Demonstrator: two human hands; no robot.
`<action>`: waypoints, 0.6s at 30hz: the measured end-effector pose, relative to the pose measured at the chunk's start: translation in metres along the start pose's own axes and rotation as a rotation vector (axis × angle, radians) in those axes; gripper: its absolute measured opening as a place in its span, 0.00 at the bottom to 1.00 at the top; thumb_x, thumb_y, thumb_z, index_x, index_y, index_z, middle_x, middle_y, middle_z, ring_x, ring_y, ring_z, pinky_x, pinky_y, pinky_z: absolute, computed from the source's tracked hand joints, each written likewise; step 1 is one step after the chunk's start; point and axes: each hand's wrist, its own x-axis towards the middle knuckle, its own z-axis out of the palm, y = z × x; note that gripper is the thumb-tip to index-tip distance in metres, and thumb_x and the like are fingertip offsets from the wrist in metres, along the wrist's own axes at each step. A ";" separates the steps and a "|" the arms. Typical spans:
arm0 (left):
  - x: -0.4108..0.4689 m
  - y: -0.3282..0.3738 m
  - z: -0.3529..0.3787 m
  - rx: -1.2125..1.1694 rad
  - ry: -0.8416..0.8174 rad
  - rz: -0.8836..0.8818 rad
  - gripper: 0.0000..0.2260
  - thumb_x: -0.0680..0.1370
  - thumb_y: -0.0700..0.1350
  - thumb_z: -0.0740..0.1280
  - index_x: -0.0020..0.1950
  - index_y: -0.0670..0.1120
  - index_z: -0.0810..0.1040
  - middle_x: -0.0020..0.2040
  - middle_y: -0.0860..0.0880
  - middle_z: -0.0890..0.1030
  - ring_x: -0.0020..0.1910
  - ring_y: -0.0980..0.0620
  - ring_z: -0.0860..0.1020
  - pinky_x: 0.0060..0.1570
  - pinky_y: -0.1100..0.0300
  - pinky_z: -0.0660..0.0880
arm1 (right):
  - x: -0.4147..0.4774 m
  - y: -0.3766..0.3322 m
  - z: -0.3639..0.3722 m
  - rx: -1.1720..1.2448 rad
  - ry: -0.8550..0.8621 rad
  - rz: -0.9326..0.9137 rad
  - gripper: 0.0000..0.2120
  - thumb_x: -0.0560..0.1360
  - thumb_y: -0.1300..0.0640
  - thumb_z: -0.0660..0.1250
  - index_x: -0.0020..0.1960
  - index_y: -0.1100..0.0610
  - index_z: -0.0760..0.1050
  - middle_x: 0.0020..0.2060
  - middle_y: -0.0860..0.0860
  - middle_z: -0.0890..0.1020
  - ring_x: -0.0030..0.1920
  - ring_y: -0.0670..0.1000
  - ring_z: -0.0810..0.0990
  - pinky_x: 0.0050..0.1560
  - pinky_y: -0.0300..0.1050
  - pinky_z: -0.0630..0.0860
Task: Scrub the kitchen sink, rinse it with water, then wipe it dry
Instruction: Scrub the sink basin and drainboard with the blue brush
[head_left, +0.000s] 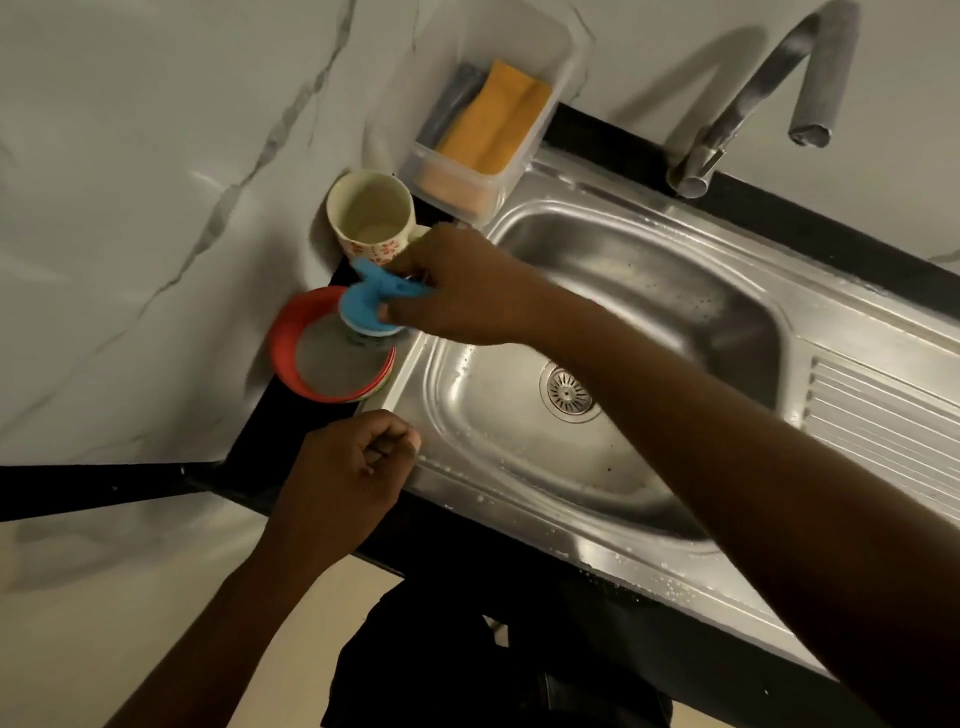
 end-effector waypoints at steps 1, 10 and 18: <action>-0.001 -0.001 0.000 -0.001 0.003 -0.005 0.06 0.80 0.43 0.72 0.44 0.49 0.84 0.39 0.56 0.85 0.43 0.58 0.84 0.43 0.67 0.78 | 0.007 -0.007 0.011 -0.032 0.033 -0.040 0.14 0.78 0.50 0.72 0.59 0.57 0.85 0.44 0.46 0.83 0.41 0.40 0.80 0.41 0.34 0.74; -0.011 -0.007 0.004 -0.006 0.011 -0.012 0.07 0.80 0.43 0.72 0.42 0.51 0.82 0.38 0.57 0.85 0.43 0.57 0.84 0.44 0.65 0.79 | 0.017 -0.031 0.071 -0.352 -0.016 -0.096 0.21 0.81 0.48 0.67 0.72 0.52 0.75 0.57 0.49 0.81 0.52 0.49 0.81 0.43 0.42 0.73; -0.008 0.001 0.018 -0.016 0.019 0.009 0.06 0.80 0.43 0.72 0.43 0.50 0.84 0.37 0.56 0.85 0.40 0.58 0.84 0.44 0.60 0.78 | -0.041 -0.023 -0.004 -0.007 -0.068 -0.022 0.13 0.80 0.52 0.72 0.62 0.57 0.84 0.48 0.51 0.85 0.40 0.41 0.79 0.39 0.33 0.74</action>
